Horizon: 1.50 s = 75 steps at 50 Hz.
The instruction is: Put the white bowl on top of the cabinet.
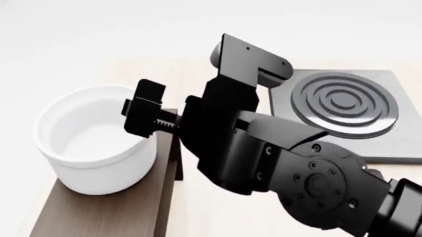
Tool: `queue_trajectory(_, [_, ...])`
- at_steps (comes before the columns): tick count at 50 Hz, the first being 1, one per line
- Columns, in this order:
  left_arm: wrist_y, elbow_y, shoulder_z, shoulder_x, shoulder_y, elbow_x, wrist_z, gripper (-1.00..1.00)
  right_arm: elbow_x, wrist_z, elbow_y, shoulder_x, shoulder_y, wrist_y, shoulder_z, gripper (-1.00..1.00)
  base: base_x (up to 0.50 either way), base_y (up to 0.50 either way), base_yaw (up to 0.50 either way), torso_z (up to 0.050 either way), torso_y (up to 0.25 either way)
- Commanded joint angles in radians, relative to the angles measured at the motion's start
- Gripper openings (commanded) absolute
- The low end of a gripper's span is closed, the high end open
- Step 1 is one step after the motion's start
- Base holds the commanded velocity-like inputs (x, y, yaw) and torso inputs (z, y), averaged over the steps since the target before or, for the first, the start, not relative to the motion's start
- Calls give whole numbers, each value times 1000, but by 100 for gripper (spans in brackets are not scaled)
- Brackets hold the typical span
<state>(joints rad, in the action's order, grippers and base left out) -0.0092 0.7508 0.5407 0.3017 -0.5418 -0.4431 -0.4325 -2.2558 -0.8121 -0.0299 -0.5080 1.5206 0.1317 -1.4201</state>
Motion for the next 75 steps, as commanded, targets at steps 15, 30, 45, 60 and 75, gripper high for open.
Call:
queue_trajectory(15, [0,1,-1,3,0,-2,-2,100,19,-85,235,-96,67,-46,83,100,0,0,0,0,0])
queue_trajectory(30, [-2,2,-4,4,1,-2,-4,100,24,-172,368,-186,122,-97,155,100,0,0,0,0,0])
queue_trajectory(45, [-2,3,-7,6,2,0,-6,100,39,-247,467,-256,169,-129,207,100,0,0,0,0,0])
queue_trajectory(60, [-4,1,-14,9,7,3,-7,100,94,-390,572,-317,240,-154,245,100,0,0,0,0,0])
queue_trajectory(75, [-8,1,-18,13,10,5,-9,100,97,-486,668,-374,323,-166,305,100,0,0,0,0,0])
